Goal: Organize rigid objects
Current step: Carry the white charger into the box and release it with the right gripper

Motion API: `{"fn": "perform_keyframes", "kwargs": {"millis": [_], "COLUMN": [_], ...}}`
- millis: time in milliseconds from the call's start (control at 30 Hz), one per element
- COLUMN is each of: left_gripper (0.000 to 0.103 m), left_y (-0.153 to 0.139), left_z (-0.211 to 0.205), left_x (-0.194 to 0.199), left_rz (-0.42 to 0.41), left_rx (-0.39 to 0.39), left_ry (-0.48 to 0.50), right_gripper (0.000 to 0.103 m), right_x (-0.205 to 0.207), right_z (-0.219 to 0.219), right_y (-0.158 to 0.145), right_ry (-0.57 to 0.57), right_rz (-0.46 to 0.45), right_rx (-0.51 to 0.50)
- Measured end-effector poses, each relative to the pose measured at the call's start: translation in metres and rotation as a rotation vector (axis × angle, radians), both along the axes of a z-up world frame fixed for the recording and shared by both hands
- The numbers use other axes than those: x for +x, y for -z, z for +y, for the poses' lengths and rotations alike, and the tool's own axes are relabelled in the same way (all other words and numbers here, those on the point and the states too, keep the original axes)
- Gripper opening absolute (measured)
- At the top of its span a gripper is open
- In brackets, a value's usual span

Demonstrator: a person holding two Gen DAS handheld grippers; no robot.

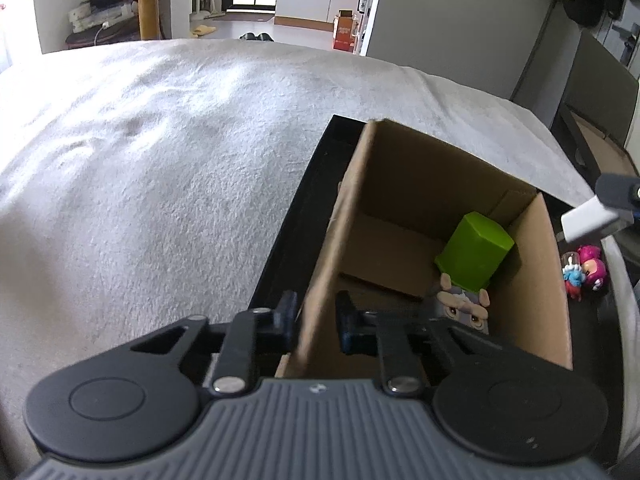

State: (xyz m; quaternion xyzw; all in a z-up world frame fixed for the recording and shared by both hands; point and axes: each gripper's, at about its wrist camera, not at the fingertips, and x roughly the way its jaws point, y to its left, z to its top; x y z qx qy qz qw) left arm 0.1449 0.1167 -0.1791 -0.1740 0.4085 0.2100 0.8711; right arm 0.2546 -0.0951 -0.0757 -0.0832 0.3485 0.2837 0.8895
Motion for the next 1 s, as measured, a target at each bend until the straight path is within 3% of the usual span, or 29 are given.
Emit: {"fn": "perform_keyframes", "kwargs": {"millis": [367, 1000], "left_gripper": [0.015, 0.015], "left_y": [-0.001, 0.001], "left_z": [0.002, 0.012], "left_x": [-0.006, -0.009], "left_rz": [-0.016, -0.029], "left_rx": [-0.020, -0.086], "left_ry": [0.006, -0.011], "right_gripper": [0.036, 0.036], "right_x": [-0.010, -0.021], "right_z": [0.020, 0.060], "right_y": [-0.009, 0.034], "right_ry": [-0.061, -0.120], "right_rz": [-0.010, 0.140], "right_rx": [0.020, -0.066]}}
